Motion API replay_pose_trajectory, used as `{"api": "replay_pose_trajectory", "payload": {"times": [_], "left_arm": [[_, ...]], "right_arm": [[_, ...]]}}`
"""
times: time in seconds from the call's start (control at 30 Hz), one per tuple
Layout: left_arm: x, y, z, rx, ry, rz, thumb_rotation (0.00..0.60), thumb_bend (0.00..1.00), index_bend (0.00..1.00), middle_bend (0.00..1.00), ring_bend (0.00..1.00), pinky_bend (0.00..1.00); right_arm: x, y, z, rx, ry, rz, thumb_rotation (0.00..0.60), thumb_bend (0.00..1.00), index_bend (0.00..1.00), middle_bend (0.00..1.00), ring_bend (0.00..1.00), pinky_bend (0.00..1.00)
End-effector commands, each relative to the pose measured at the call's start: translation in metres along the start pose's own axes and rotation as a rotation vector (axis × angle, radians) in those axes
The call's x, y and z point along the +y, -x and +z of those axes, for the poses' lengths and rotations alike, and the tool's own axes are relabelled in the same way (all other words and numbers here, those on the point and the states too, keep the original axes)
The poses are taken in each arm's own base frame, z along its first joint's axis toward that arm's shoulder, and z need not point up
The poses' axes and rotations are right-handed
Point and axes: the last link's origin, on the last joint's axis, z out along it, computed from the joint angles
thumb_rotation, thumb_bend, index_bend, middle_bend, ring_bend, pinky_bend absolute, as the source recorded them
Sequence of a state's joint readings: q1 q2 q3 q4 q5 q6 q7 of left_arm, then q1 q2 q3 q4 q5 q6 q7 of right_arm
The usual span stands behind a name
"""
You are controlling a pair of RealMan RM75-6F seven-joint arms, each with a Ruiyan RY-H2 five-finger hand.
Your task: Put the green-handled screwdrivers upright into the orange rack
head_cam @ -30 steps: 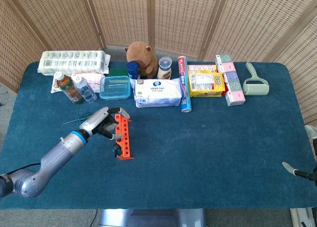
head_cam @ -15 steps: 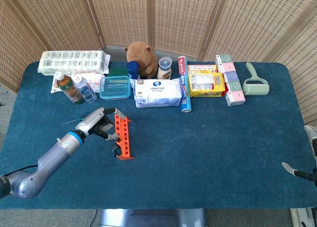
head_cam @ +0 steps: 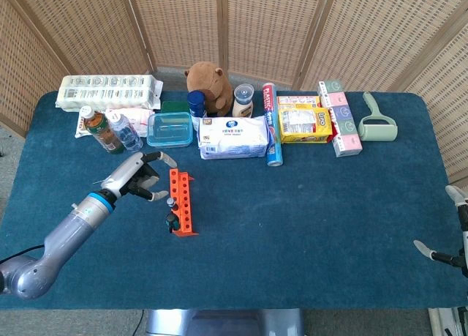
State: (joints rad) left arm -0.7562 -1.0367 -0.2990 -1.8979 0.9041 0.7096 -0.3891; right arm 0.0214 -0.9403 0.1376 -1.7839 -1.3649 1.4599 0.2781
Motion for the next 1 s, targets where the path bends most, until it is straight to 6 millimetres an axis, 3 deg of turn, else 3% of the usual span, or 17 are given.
{"api": "replay_pose_trajectory", "payload": {"times": [0.03, 0.2, 0.53, 1.0], "left_arm": [[-0.01, -0.006, -0.001, 0.02, -0.042, 0.021, 0.6, 0.24, 0.34, 0.96, 0.97, 0.99], [-0.041, -0.021, 0.007, 0.132, -0.162, 0.099, 0.6, 0.25, 0.34, 0.96, 0.97, 0.99], [-0.087, -0.022, 0.036, 0.272, -0.415, 0.211, 0.6, 0.26, 0.34, 0.96, 0.97, 0.99], [-0.116, -0.014, 0.065, 0.3, -0.583, 0.23, 0.6, 0.28, 0.34, 0.96, 0.97, 0.99]], "right_arm": [[0.0, 0.0, 0.0, -0.001, -0.001, -0.001, 0.6, 0.09, 0.06, 0.06, 0.01, 0.0], [-0.001, 0.0, 0.0, -0.001, -0.001, 0.0, 0.6, 0.09, 0.06, 0.06, 0.01, 0.0], [0.0, 0.0, 0.0, -0.002, 0.002, 0.002, 0.6, 0.08, 0.06, 0.06, 0.01, 0.0], [0.003, 0.0, 0.002, -0.006, 0.012, 0.005, 0.6, 0.09, 0.06, 0.06, 0.01, 0.0]]}}
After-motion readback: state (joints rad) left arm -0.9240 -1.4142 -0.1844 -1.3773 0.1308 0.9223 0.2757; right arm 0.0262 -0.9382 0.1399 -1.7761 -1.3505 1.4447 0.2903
